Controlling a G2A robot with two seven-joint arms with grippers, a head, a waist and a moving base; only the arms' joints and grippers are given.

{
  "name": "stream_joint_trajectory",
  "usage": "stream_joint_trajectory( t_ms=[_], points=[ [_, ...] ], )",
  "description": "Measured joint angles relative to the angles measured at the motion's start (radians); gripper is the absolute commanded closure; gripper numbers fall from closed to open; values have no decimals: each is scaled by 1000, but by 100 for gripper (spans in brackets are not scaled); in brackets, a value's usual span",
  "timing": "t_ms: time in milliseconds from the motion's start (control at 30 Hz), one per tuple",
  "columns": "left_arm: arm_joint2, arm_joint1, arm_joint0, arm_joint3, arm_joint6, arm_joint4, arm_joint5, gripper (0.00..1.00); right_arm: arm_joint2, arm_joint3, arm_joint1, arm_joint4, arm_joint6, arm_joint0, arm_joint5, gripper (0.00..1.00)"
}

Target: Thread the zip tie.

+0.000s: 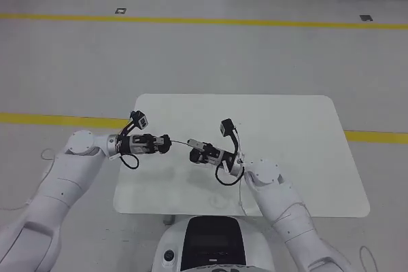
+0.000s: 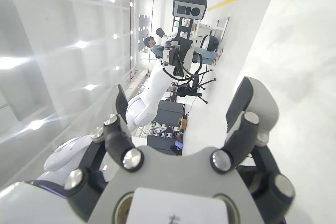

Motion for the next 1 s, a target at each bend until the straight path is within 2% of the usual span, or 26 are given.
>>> stream_joint_trajectory(
  t_ms=[100,200,233,300,333,400,433,767,1000],
  points=[
    [-14,8,7,17,-14,-5,4,100,4,34,4,85,65,18,7,0],
    [-4,15,25,-1,-15,-43,4,100,3,80,7,164,144,44,5,0],
    [2,19,29,-8,-15,-52,2,100,2,94,7,180,160,52,3,8],
    [23,26,35,-28,-15,-67,-4,100,-6,124,7,212,183,68,-1,15],
    [34,30,35,-36,-15,-74,-6,100,-10,136,7,221,189,75,-3,28],
    [61,38,34,-54,-15,-97,-7,100,-23,162,6,230,188,91,-11,38],
    [72,41,31,-59,-15,-106,-7,100,-28,172,5,232,185,97,-14,50],
    [159,75,-7,-50,-15,-203,-7,100,-58,223,10,249,188,121,-52,55],
    [201,88,-24,-39,-15,-244,-7,100,-60,212,19,252,217,117,-52,60]
  ],
)
